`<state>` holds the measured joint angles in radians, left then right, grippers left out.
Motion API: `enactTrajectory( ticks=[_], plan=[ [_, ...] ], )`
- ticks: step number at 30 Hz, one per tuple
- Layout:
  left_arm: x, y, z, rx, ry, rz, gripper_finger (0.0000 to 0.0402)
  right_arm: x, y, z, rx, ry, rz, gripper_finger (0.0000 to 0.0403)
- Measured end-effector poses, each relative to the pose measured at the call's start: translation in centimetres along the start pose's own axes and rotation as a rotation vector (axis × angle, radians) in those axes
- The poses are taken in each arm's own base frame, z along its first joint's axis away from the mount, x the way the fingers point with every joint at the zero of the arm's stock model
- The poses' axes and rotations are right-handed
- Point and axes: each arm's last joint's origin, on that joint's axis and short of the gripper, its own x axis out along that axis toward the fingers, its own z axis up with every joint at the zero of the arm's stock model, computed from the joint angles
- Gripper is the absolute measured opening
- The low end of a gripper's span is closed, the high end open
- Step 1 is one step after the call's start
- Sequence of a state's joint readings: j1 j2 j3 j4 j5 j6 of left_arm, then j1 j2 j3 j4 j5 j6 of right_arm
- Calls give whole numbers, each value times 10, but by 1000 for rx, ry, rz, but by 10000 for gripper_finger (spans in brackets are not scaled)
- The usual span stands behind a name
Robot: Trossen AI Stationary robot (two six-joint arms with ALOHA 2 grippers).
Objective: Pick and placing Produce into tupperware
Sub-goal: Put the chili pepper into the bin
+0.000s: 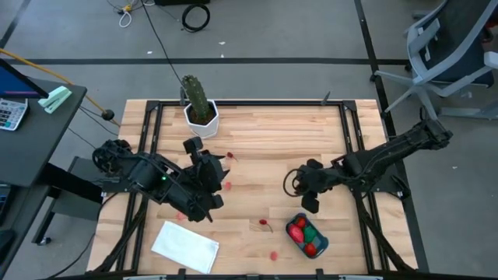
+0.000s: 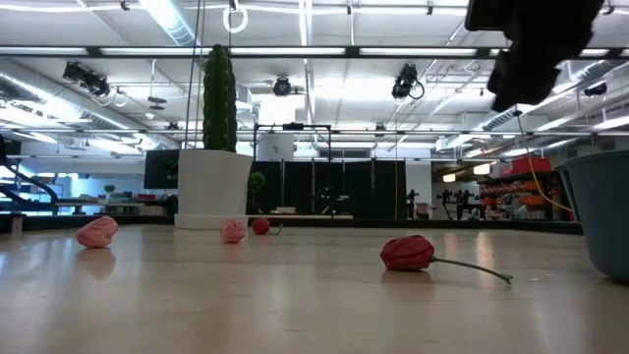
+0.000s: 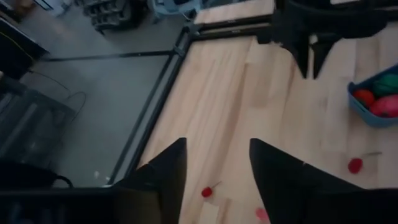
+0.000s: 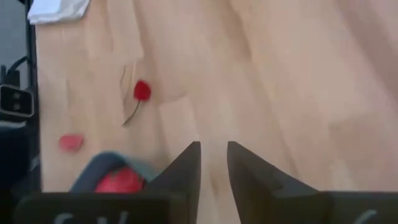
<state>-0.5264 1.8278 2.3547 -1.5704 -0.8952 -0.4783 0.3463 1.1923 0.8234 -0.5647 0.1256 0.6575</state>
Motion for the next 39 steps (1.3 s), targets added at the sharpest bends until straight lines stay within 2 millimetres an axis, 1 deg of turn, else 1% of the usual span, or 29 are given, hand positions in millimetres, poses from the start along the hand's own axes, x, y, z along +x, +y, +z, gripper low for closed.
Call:
enactTrajectory(
  ticks=[2, 5, 9, 12, 16, 21, 25, 28, 30, 33, 37, 39],
  plan=[
    [4, 2, 1, -9, 27, -26, 199, 1, -3, 7, -31, -53, -18, 92],
    [13, 5, 2, -35, 64, -45, 209, 2, -6, 18, -3, -136, -17, 92],
    [28, 8, 1, -65, 99, -6, 203, 5, -6, 21, -126, -153, -15, 84],
    [40, 9, -1, -53, 134, 23, 193, 7, -6, 21, -210, -146, -25, 90],
    [61, 11, -8, -44, 211, 43, 186, 11, -6, 21, -238, -139, -34, 122],
    [92, 13, -21, -49, 354, 28, 194, 10, -6, 21, -331, -143, -39, 182],
    [124, 13, -41, -14, 468, 83, 199, 10, -5, 24, -377, -180, -78, 227],
    [153, 11, -58, -29, 523, 100, 196, 9, -7, 26, -341, -224, -149, 247],
    [173, 6, -69, -13, 542, 57, 192, 8, -8, 27, -299, -246, -184, 252],
    [201, -2, -87, 62, 540, -14, 187, 8, -8, 27, -277, -252, -192, 254],
    [228, -3, -114, 206, 565, -76, 187, 9, -8, 27, -279, -249, -193, 249],
    [239, -2, -129, 246, 592, -132, 190, 9, -8, 26, -280, -246, -194, 245]
  ],
)
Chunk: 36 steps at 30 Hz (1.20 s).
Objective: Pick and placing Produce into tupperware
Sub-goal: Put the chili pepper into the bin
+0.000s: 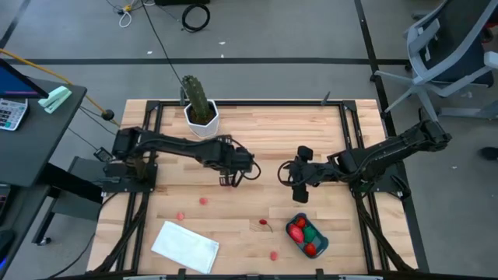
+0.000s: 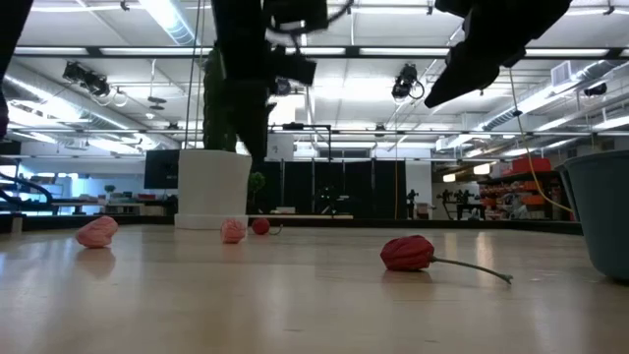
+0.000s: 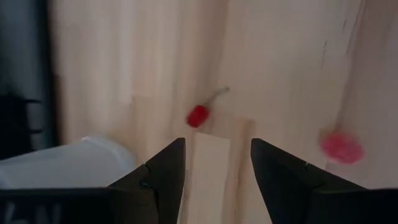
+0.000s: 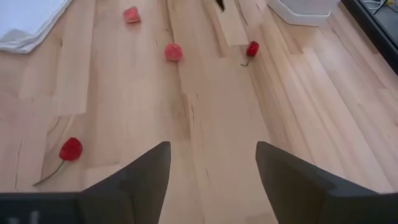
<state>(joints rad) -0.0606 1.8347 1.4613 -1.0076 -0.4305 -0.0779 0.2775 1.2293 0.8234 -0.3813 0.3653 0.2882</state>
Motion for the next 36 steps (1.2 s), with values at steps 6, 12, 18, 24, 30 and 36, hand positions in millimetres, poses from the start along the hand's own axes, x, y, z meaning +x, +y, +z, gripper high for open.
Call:
enactTrajectory(
  ticks=[6, 12, 18, 24, 30, 36],
  plan=[
    [44, 8, -18, -8, 54, -126, 202, 0, -1, -3, -12, 28, -8, 238],
    [68, 22, -23, 7, -3, -117, 202, 0, -1, -4, -16, 36, -11, 238],
    [77, 36, -27, -31, 12, -149, 205, 0, -1, -4, -17, 36, -11, 235],
    [83, 48, -28, -84, 13, -197, 202, 0, -1, -4, -17, 36, -11, 235],
    [90, 51, -27, -123, 15, -215, 203, 0, -1, -4, -17, 37, -12, 232],
    [90, 52, -25, -128, -7, -214, 200, 0, -1, -4, -18, 40, -12, 231]
  ],
)
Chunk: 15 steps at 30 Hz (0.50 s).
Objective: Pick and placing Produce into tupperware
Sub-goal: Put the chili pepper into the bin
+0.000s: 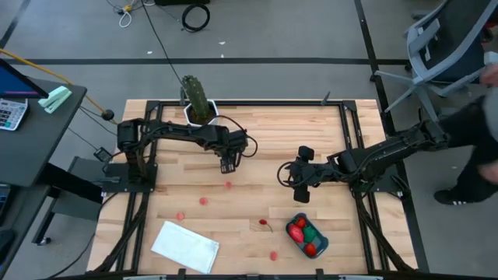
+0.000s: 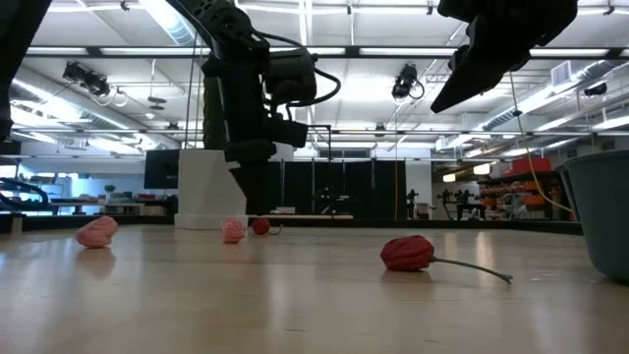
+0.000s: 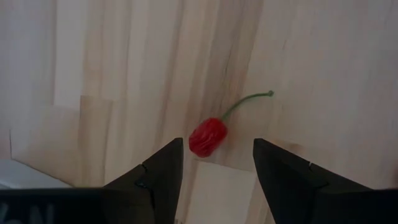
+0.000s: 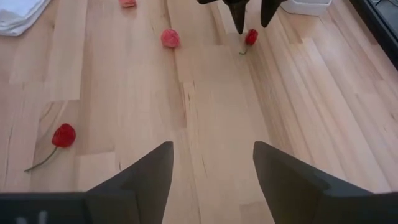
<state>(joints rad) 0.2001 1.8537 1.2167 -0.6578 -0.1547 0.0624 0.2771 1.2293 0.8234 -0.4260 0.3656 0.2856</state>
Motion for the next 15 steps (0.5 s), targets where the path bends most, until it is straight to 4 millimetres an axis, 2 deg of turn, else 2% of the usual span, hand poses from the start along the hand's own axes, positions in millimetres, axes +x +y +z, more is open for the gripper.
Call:
enactTrajectory(
  ticks=[10, 15],
  plan=[
    [23, -4, -5, -5, 28, -2, 199, 0, 0, -1, 1, 15, -4, 228],
    [26, -5, -9, -17, 42, 0, 199, 0, -1, -3, -3, 27, -9, 229]
  ],
)
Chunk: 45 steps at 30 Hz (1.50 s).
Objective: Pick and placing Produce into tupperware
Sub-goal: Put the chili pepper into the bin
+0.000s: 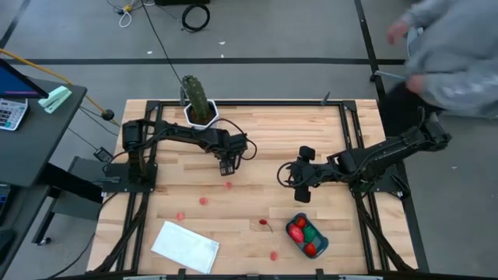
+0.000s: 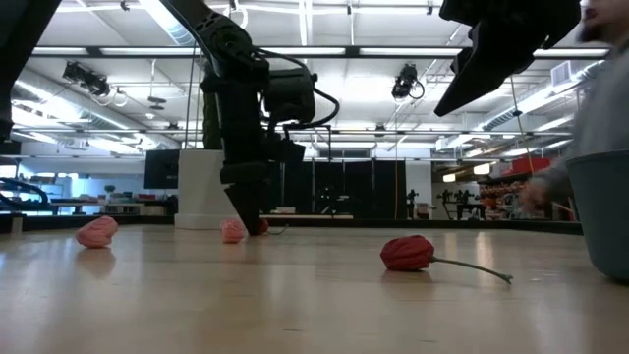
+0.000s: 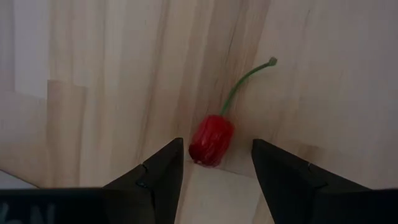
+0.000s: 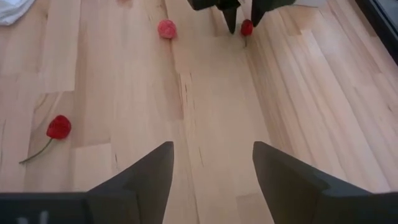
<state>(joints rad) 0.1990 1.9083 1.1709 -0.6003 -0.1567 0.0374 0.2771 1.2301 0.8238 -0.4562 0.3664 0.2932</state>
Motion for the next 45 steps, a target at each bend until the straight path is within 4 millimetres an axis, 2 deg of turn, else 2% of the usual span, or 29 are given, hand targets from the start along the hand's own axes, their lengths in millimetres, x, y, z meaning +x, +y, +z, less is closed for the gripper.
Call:
enactTrajectory(
  ticks=[6, 13, 18, 21, 25, 31, 37, 41, 45],
  plan=[
    [1, 0, 0, -7, 2, -4, 173, 0, 0, 0, 1, 0, 0, 227],
    [1, -2, 0, -74, 4, -14, 90, 0, 0, 0, 1, 0, 1, 229],
    [-2, -13, 4, -114, -15, -4, 33, 0, 0, 0, 1, -1, 1, 229],
    [-9, -26, 13, -131, -58, -16, 20, 0, 0, 0, 1, 0, 1, 229],
    [-29, -57, 28, -93, -134, -57, 28, 0, 0, 0, 1, -1, 1, 229],
    [-78, -125, 52, 16, -380, -170, 25, 0, 0, 0, 2, -1, 1, 229],
    [-116, -189, 50, 90, -597, -270, 19, 0, 0, 0, 1, -1, 1, 229],
    [-125, -215, 48, 91, -720, -284, 22, 0, 0, 0, 1, -1, 1, 229],
    [-116, -234, 57, 59, -849, -329, 18, 0, 0, 0, 1, -1, 1, 229]
  ],
)
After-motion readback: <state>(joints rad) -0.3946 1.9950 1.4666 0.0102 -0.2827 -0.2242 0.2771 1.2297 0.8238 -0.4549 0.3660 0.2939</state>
